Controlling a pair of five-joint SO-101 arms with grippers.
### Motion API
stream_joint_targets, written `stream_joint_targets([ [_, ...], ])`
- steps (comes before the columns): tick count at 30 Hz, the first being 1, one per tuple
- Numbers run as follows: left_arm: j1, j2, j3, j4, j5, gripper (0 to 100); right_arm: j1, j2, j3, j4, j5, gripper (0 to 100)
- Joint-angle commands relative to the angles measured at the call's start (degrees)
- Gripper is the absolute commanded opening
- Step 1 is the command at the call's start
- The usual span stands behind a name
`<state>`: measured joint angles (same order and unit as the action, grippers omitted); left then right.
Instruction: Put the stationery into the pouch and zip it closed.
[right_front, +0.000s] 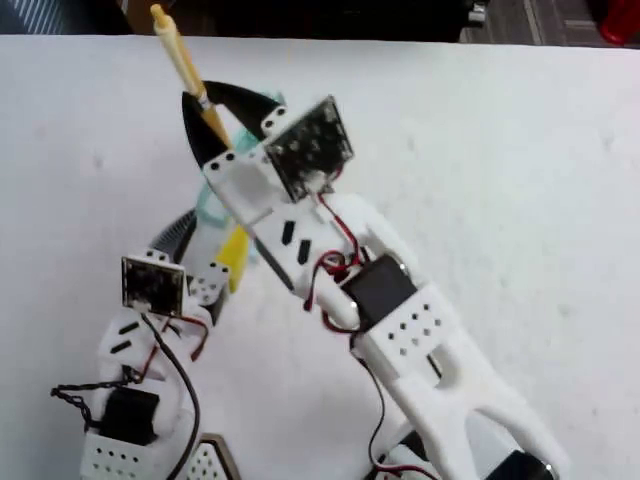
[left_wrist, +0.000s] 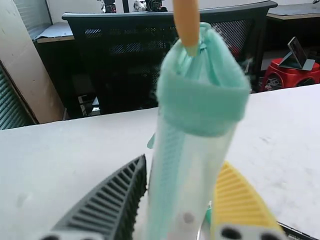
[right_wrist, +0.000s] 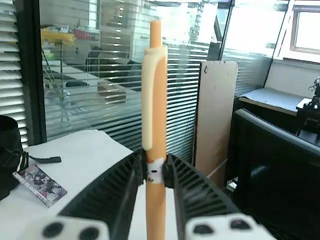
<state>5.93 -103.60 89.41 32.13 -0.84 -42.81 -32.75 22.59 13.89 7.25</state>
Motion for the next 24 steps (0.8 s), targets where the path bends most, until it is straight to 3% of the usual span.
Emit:
stream_joint_targets([
  [1,-1.19,-0.84,-0.62,-1.76,0.62,21,-0.48,-0.13,-0.62,1.63,0.26,1.6],
  [24,-2.15,-0.84,-0.79,-1.85,0.79,21,1.63,-7.34,-0.62,18.95,0.26,1.7],
])
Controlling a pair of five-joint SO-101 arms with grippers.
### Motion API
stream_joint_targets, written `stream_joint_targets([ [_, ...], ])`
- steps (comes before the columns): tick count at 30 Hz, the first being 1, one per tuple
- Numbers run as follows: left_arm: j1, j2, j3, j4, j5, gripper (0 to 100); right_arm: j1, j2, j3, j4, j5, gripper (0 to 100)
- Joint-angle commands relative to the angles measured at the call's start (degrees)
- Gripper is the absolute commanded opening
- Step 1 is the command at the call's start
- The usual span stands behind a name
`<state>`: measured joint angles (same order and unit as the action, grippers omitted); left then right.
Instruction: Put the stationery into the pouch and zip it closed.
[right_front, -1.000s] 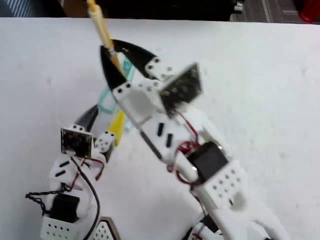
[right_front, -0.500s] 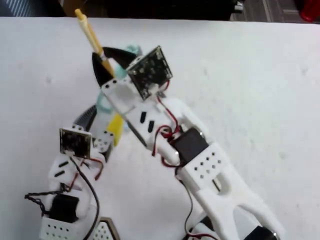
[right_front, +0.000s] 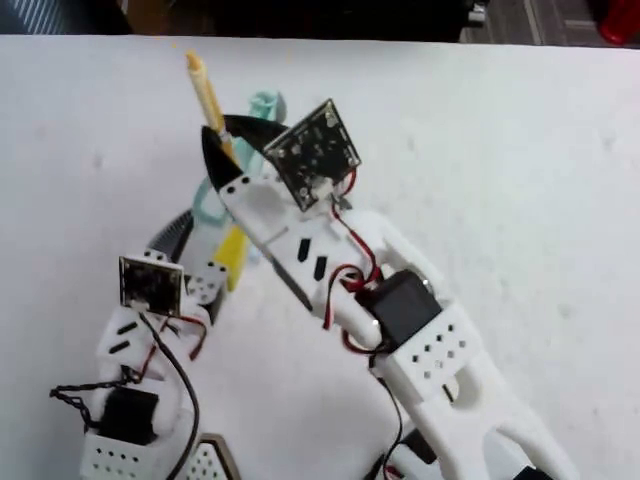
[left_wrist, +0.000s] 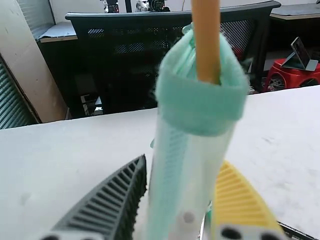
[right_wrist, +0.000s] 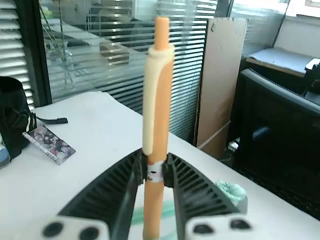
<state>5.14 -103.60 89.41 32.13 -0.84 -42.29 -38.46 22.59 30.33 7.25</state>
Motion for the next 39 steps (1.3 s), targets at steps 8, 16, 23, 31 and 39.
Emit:
stream_joint_targets([
  [8,-1.36,-0.84,-0.79,-1.85,0.79,21,2.07,-1.19,-0.62,4.7,0.44,1.7],
  [16,-1.36,-0.84,-0.79,-1.85,0.79,21,1.8,2.07,-0.97,4.62,0.35,1.7],
  [23,-1.36,-0.84,-0.79,-1.85,0.79,21,-1.8,1.71,-0.97,2.95,0.35,1.7],
  [31,-1.36,-0.84,-0.79,-1.85,0.79,21,-1.71,3.38,-0.88,3.12,0.35,11.9],
  [39,-1.36,-0.84,-0.79,-1.85,0.79,21,-1.63,3.21,-1.05,3.91,0.35,20.0],
])
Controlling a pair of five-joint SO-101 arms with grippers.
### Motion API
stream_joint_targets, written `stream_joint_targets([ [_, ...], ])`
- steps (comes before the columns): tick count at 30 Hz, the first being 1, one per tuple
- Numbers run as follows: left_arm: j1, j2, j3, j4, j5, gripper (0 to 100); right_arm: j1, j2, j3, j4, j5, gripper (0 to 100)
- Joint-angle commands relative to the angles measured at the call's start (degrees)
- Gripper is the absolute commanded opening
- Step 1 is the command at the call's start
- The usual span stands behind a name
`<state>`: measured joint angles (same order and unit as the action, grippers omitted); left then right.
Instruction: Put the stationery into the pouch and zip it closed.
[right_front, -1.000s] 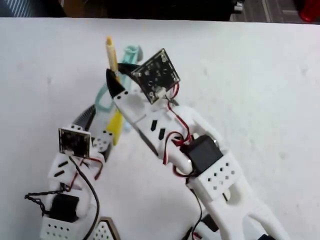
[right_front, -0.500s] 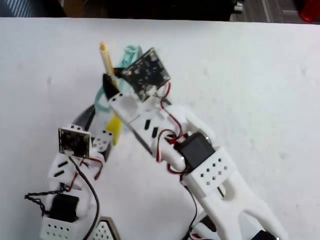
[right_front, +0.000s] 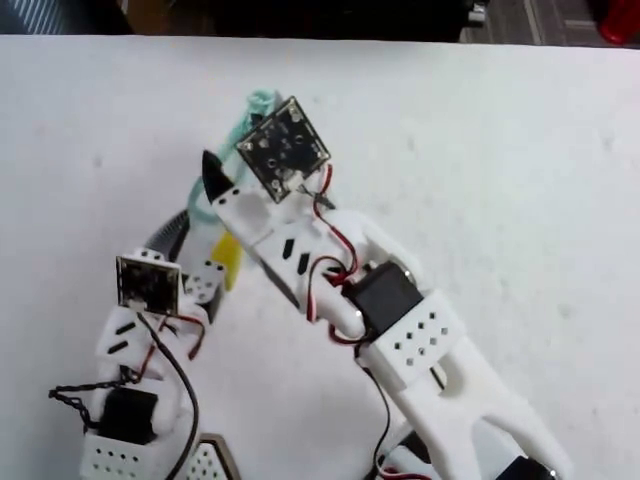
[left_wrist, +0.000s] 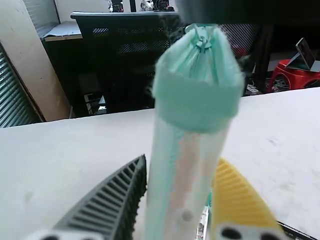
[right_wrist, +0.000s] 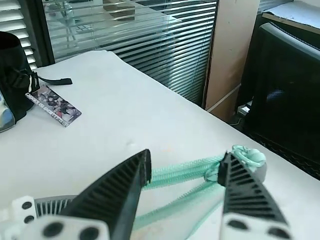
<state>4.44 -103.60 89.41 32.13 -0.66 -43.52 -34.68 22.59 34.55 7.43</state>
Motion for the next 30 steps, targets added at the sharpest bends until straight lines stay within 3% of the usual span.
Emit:
stream_joint_targets([
  [1,-0.66,-0.84,-0.79,-1.85,0.62,21,-0.31,-0.66,-1.05,-0.31,0.44,19.1],
  [6,-0.66,-0.84,-0.79,-1.85,0.62,21,3.3,-3.21,-4.22,2.68,0.0,18.0],
  [10,-1.98,-0.84,-0.62,-2.81,0.62,21,15.16,-2.33,-11.6,11.91,-6.42,18.0],
  [15,-2.68,-0.84,-0.35,-3.69,0.62,21,26.86,2.15,-19.6,24.57,-3.08,18.0],
  [22,-2.68,-0.84,-0.35,-3.6,0.62,21,28.35,12.26,-21.54,35.56,7.38,18.0],
  [30,-2.77,-0.84,-0.35,-3.6,2.55,21,25.8,31.6,-21.19,41.71,8.26,18.0],
])
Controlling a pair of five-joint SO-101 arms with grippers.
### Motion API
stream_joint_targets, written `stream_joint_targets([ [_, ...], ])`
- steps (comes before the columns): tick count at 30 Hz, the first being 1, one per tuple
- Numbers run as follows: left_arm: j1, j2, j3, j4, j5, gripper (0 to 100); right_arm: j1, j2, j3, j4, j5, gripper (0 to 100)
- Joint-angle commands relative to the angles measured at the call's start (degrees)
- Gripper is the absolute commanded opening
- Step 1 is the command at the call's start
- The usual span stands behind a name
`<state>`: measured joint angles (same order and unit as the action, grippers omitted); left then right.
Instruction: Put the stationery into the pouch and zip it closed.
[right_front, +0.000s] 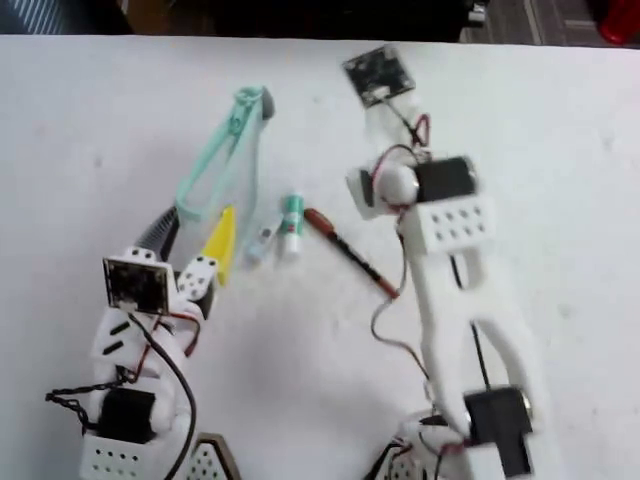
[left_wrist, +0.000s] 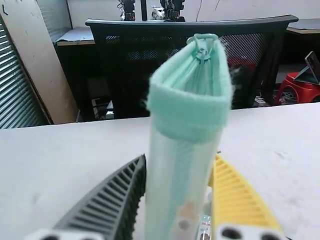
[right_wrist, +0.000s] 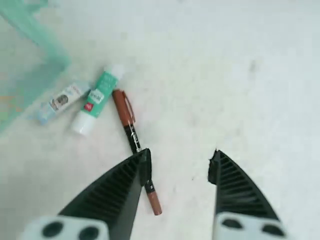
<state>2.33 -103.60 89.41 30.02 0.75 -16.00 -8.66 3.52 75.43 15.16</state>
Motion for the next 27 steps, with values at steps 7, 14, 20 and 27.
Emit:
stream_joint_targets([
  [7,-0.57,-0.84,-0.44,-1.32,1.58,21,-5.32,22.81,-2.64,-4.44,0.7,18.0],
  [14,-0.31,-0.84,-0.62,-1.23,1.58,21,-5.14,26.07,-2.55,-6.81,0.7,18.0],
  [20,-0.57,-0.84,-0.7,-1.23,1.58,21,-4.62,29.85,-2.46,-10.24,0.7,18.0],
  [27,-0.66,-0.84,-0.79,-1.23,1.58,21,-4.26,33.63,-2.64,-11.21,5.36,13.2],
])
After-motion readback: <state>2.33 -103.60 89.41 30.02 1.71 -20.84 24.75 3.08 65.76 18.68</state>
